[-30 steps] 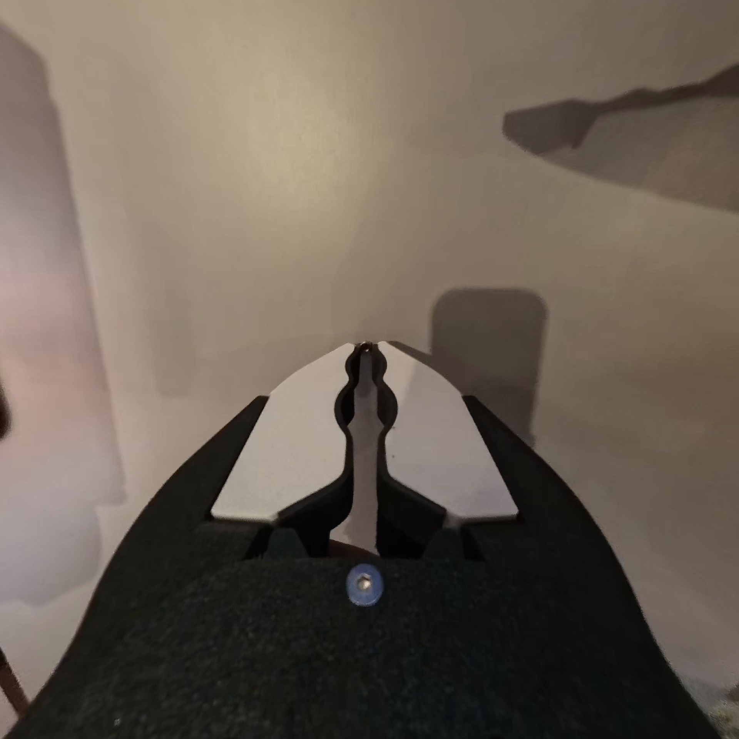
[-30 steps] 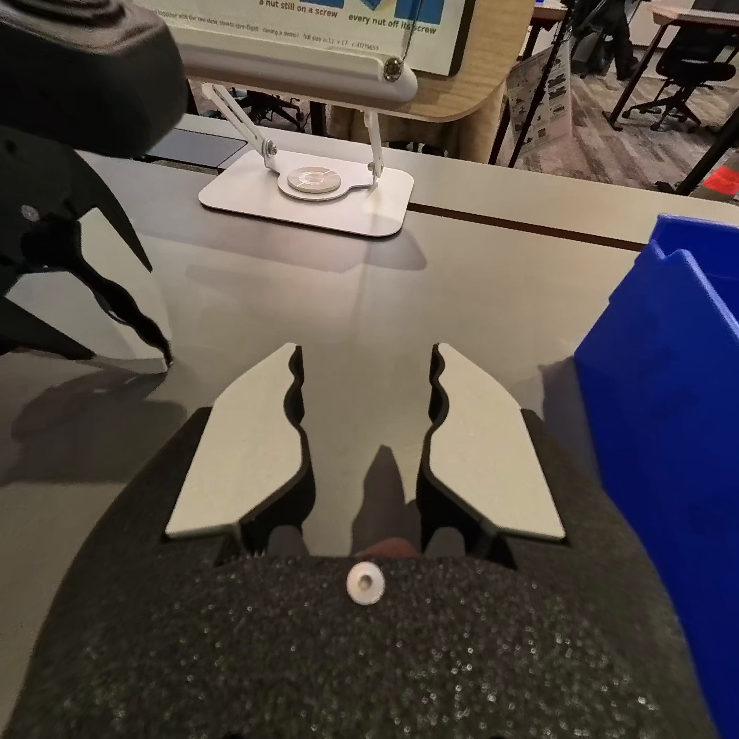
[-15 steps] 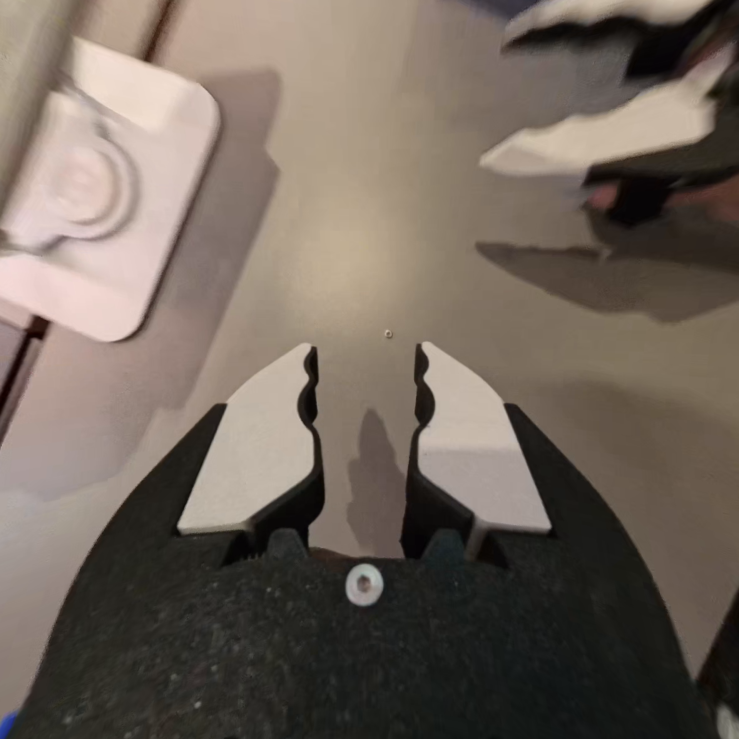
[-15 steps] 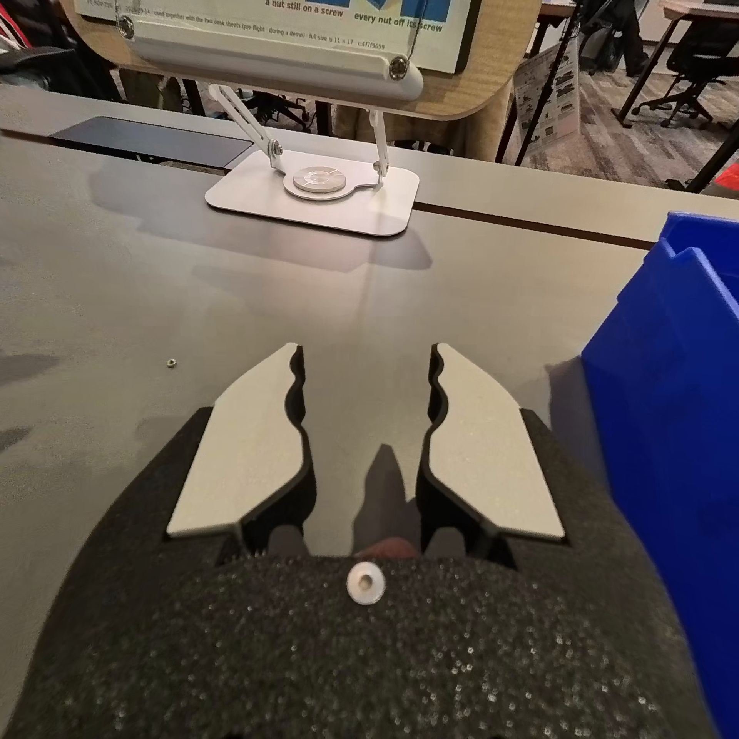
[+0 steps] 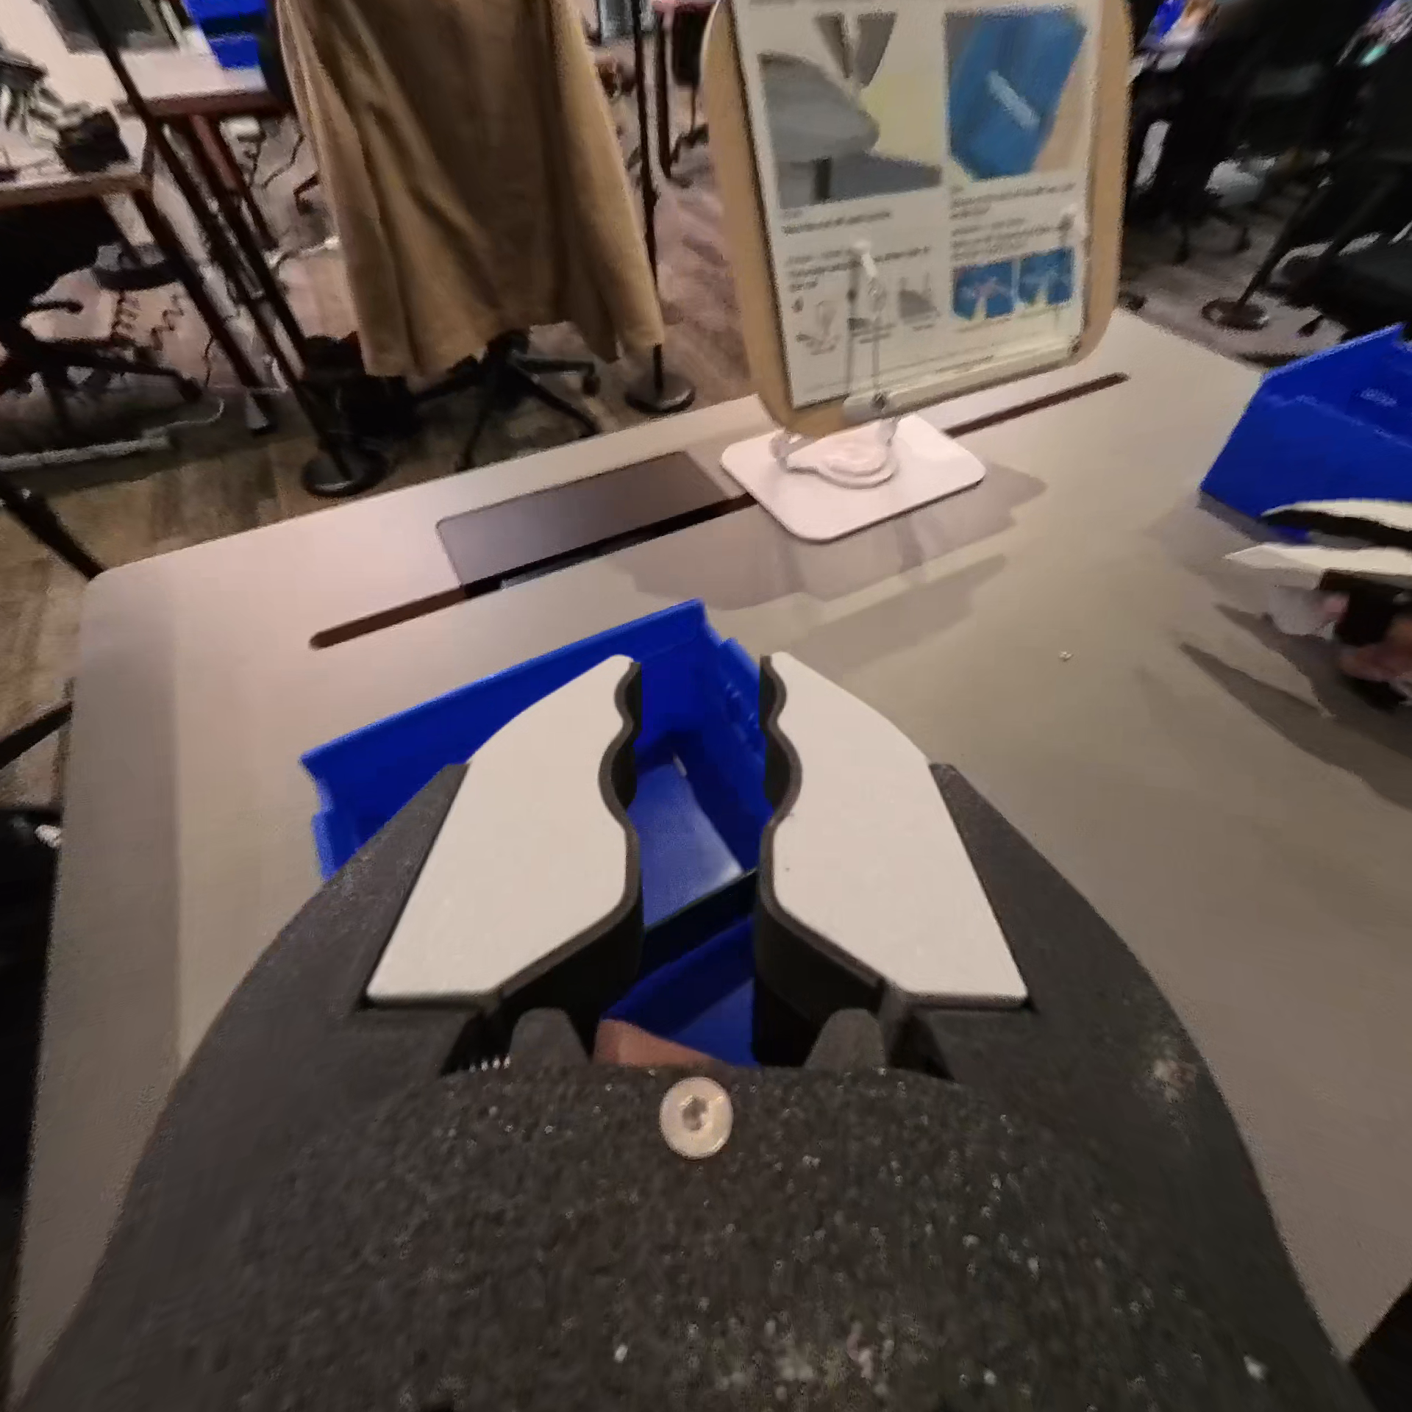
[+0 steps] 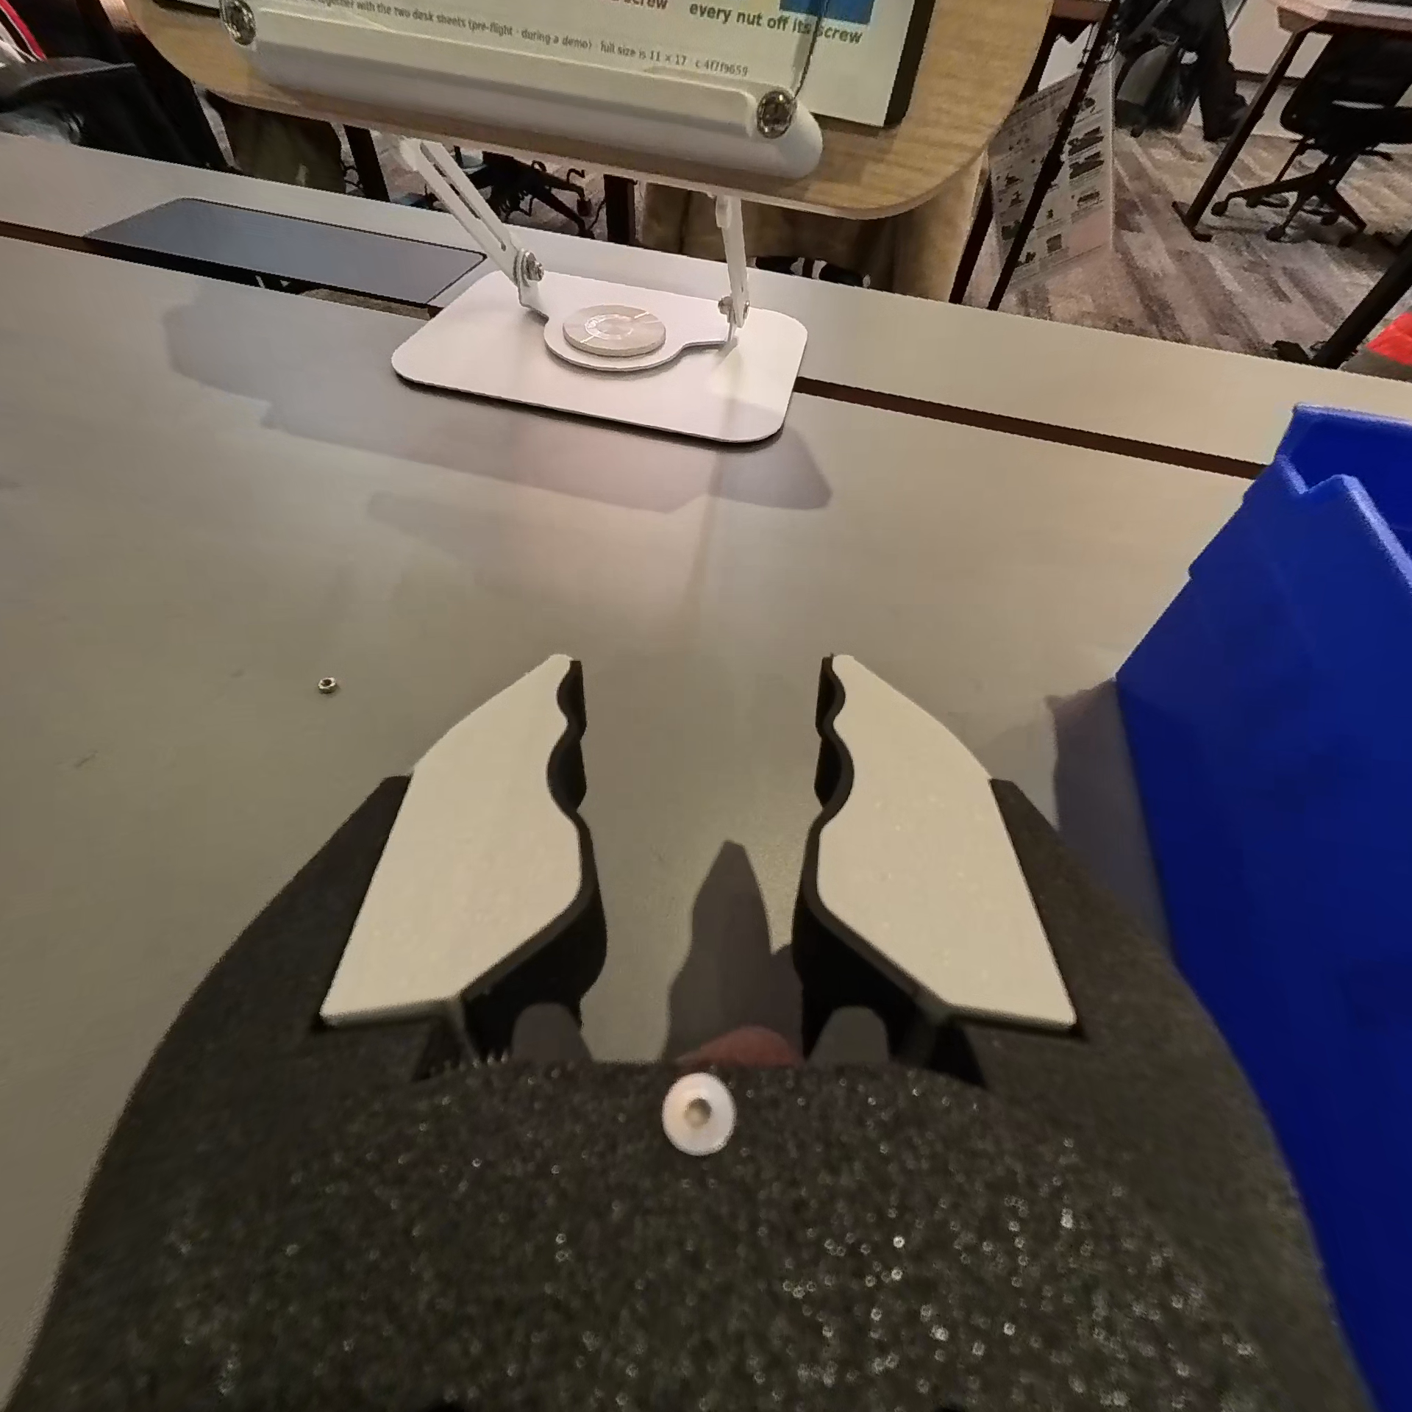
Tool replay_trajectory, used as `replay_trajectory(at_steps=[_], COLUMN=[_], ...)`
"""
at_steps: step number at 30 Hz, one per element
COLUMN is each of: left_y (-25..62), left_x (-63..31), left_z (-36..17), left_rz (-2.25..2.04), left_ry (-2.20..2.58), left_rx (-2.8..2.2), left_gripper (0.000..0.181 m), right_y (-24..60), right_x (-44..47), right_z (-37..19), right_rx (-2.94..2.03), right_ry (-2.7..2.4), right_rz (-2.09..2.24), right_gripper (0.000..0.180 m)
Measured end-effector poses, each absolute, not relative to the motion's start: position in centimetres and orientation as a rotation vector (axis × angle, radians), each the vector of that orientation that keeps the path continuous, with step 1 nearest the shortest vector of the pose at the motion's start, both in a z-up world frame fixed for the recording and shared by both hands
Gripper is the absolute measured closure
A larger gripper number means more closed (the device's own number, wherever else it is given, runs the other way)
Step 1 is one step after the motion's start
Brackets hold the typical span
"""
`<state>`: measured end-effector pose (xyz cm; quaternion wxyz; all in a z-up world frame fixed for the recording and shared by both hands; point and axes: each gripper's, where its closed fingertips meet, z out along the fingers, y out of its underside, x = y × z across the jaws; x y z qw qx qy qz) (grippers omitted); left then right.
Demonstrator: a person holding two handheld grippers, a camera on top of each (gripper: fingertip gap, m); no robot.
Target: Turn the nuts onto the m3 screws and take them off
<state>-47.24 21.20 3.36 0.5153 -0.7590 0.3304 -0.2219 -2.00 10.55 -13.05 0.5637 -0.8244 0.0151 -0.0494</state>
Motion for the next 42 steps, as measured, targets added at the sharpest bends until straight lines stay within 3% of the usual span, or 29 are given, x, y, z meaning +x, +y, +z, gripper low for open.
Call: replay_trajectory(at_steps=[3, 9, 18, 29, 42], left_y=[21.9, 25.4, 28.5, 29.6, 30.5], left_x=[-47.8, -47.1, -45.8, -49.6, -50.6], left_z=[1.0, -6.6, -14.8, -17.1, -18.8], left_rz=[-0.424, 0.045, 0.218, 0.200, 0.368], left_ry=[0.857, 1.379, 1.903, 2.128, 2.342], left_rx=[-1.946, -2.115, -2.233, -2.213, -2.064], left_gripper=[0.140, 0.145, 0.153, 0.161, 0.154], right_y=[10.5, 10.6, 10.6, 10.7, 10.7], right_x=[-1.9, -2.1, -2.2, -2.6, -2.4], right_z=[-13.0, -13.1, -13.2, -13.2, -13.3], right_rx=[-1.938, -1.941, -1.948, -1.954, -1.959], right_ry=[0.042, 0.030, 0.017, -0.023, -0.015], right_rz=[-0.109, -0.113, -0.109, -0.131, -0.125], right_gripper=[0.122, 0.122, 0.123, 0.122, 0.123])
